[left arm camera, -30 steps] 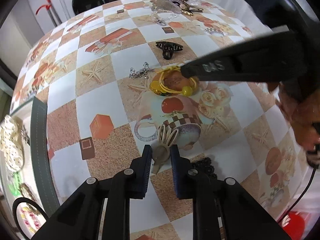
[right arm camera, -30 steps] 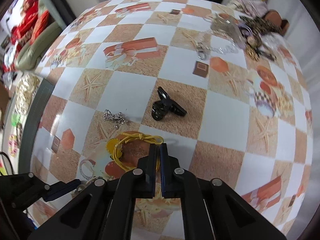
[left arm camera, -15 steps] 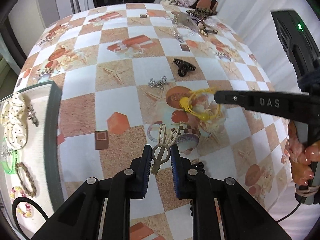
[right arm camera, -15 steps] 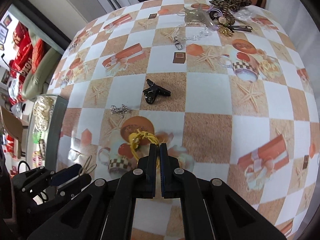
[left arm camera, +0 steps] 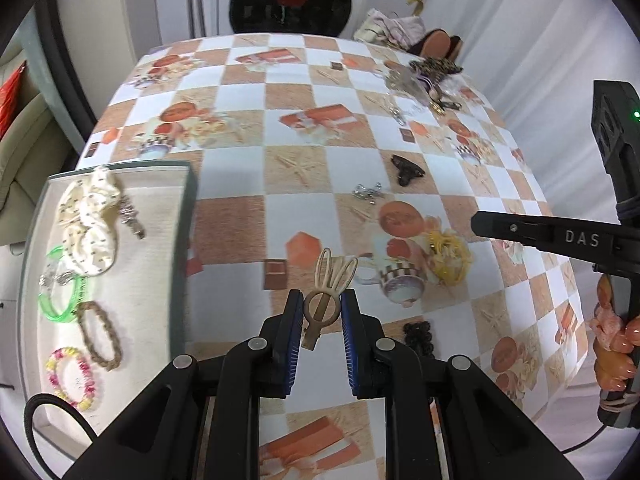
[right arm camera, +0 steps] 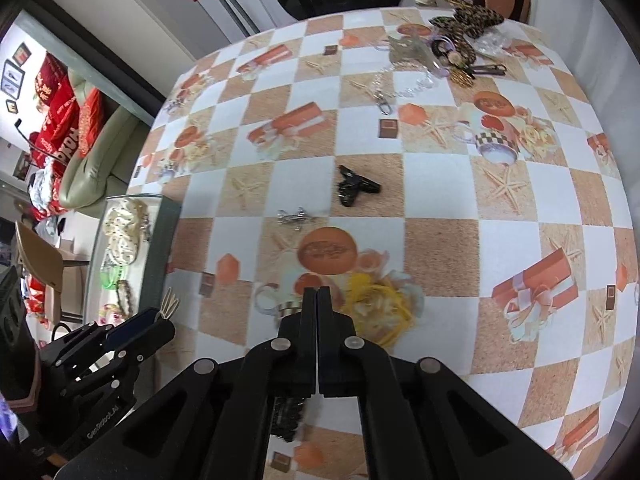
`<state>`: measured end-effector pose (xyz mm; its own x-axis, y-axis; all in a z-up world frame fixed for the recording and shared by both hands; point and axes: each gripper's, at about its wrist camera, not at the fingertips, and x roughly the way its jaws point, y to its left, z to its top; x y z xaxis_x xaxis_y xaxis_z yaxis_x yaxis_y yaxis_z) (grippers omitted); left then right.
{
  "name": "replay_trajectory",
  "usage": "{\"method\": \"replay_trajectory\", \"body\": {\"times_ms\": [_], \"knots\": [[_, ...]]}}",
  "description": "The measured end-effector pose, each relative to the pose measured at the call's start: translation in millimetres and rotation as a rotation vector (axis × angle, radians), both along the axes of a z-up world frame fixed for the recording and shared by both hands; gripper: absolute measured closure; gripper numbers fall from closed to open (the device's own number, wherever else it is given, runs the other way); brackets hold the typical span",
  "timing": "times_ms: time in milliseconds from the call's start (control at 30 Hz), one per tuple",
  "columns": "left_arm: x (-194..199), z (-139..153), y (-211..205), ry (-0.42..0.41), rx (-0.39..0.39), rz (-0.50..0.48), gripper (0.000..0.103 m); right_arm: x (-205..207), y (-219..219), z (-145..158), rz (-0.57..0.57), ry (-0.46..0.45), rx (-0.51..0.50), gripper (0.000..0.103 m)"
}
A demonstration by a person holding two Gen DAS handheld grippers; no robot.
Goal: Organize jewelry
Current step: 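Release the bunny clip into the tray with the left tool while the right tool drops the yellow tie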
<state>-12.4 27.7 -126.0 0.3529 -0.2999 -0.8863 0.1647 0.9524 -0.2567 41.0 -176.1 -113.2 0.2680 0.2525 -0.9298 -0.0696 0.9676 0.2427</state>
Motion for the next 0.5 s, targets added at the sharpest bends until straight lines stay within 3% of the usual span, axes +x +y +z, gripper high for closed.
{"method": "replay_trajectory", "body": {"times_ms": [100, 200, 233, 267, 300, 467, 500], "knots": [[-4.7, 1.8, 12.0, -0.004, 0.001, 0.017, 0.079, -2.3, 8.8, 1.6, 0.018, -0.007, -0.033, 0.103], [-9.5, 1.0, 23.5, 0.001, 0.004, 0.031, 0.079, -1.3, 9.2, -11.5, 0.011, -0.012, -0.129, 0.099], [-10.7, 0.8, 26.0, 0.001, 0.004, 0.033, 0.079, 0.6, 7.0, -20.1, 0.008, 0.006, -0.151, 0.080], [-12.0, 0.8, 28.6, 0.000, 0.005, 0.036, 0.079, 2.7, 4.1, -28.3, 0.001, 0.028, -0.155, 0.052], [-13.5, 0.5, 31.6, -0.002, 0.008, 0.037, 0.079, 3.8, 1.5, -35.6, -0.003, 0.043, -0.146, 0.045], [-17.3, -2.9, 38.4, 0.004, 0.015, 0.041, 0.079, 4.7, 4.8, -67.8, 0.033, 0.073, -0.247, 0.045], [-17.9, -3.1, 39.3, 0.005, 0.016, 0.041, 0.079, 3.2, 7.4, -67.7, 0.040, 0.046, -0.279, 0.046]]}}
